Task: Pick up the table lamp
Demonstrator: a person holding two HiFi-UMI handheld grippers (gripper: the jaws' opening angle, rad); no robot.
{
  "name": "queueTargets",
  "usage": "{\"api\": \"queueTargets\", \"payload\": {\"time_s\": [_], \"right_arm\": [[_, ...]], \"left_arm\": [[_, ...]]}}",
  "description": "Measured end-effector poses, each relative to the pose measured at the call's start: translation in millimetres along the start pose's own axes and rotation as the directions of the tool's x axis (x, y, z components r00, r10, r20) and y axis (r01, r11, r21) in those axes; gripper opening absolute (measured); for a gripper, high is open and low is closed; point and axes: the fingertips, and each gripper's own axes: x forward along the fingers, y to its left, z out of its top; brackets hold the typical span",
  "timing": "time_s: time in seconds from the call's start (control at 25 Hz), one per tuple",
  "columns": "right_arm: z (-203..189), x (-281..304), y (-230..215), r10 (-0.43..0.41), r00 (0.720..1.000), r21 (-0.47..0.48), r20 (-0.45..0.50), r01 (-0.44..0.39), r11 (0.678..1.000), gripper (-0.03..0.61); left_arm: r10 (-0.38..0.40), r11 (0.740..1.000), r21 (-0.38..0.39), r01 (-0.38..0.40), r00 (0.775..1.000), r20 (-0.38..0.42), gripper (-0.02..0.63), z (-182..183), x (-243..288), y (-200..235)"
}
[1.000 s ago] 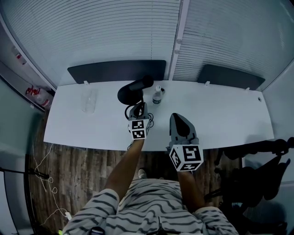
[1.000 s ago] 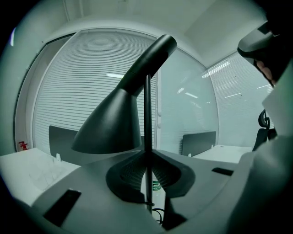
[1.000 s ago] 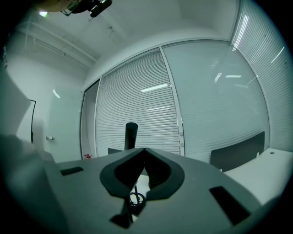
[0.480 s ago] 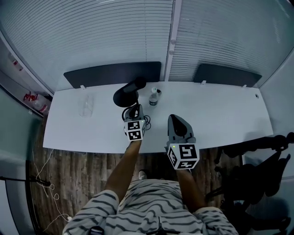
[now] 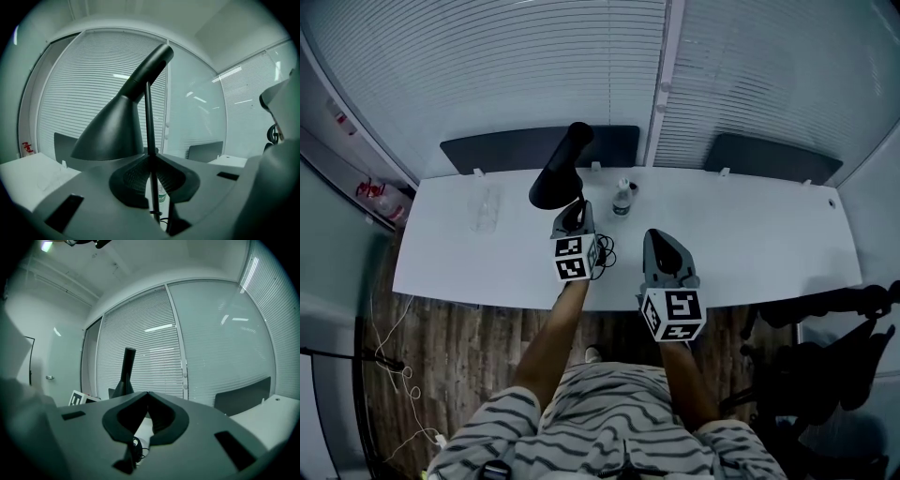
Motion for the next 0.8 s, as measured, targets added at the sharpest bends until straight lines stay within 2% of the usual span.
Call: {"api": "queueTargets", "payload": {"time_s": [0.24,0.56,0.8], "right_arm": [[5,4,9,0.026,1.000,-0.008,0.015,-0.026,1.000,0.012],[7,7,15,0.053,0.998,-0.002,0.027,-0.053,0.999,0.012],[14,6,26,0.077,0.996,0.006,0.049,-0.077,0.997,0.012]], "left_arm": [[-0.009,1.000,0.030,0.009,1.000,0.029,0.038,28,-26,-13],[-0.031,0.999,0.024,0.029,0.996,0.081,0.040,73,-61,-32],[-0.042,0.999,0.030,0.039,0.994,0.105,0.041,87,-91,-45]]}}
